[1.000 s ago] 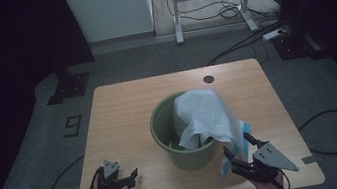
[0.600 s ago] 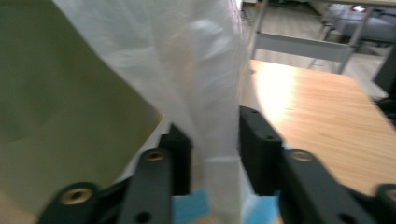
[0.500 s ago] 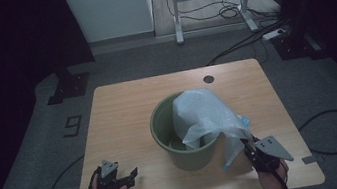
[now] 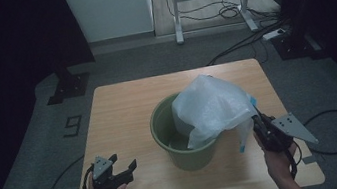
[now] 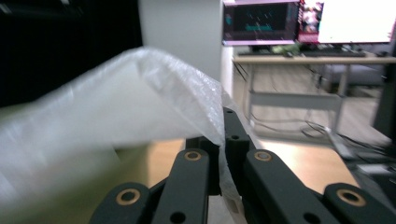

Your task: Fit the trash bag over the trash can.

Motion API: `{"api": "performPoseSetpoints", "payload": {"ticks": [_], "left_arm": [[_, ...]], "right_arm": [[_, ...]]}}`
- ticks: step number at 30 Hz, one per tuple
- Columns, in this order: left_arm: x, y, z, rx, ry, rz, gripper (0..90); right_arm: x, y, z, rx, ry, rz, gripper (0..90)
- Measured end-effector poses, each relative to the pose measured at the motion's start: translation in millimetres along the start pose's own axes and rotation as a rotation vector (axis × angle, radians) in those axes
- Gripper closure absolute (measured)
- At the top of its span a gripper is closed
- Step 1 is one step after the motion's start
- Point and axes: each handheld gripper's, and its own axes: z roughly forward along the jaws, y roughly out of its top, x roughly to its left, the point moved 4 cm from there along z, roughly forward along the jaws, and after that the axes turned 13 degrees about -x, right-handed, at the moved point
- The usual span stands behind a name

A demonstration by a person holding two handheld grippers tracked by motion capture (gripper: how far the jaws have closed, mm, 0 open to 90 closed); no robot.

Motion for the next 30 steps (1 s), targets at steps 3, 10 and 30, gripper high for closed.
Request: {"api": "performPoseSetpoints", "payload": {"ticks": [3, 10, 30], "left_arm": [[-9.1, 14.6, -8.3, -0.046, -0.015, -0.003, 24.7], [-34.8, 39.0, -18.2, -0.092, -0.056, 0.020, 23.6], [-92.5, 72.7, -5.1, -0.147, -0.173, 0.092, 22.8]], "right_arm": [[13.2, 23.3, 8.7, -0.067, 0.048, 0.039, 88.7], [46.1, 34.0, 16.0, -0.099, 0.174, 0.048, 88.7], [94.6, 16.2, 28.1, 0.035, 0.335, -0.004, 88.7]]}}
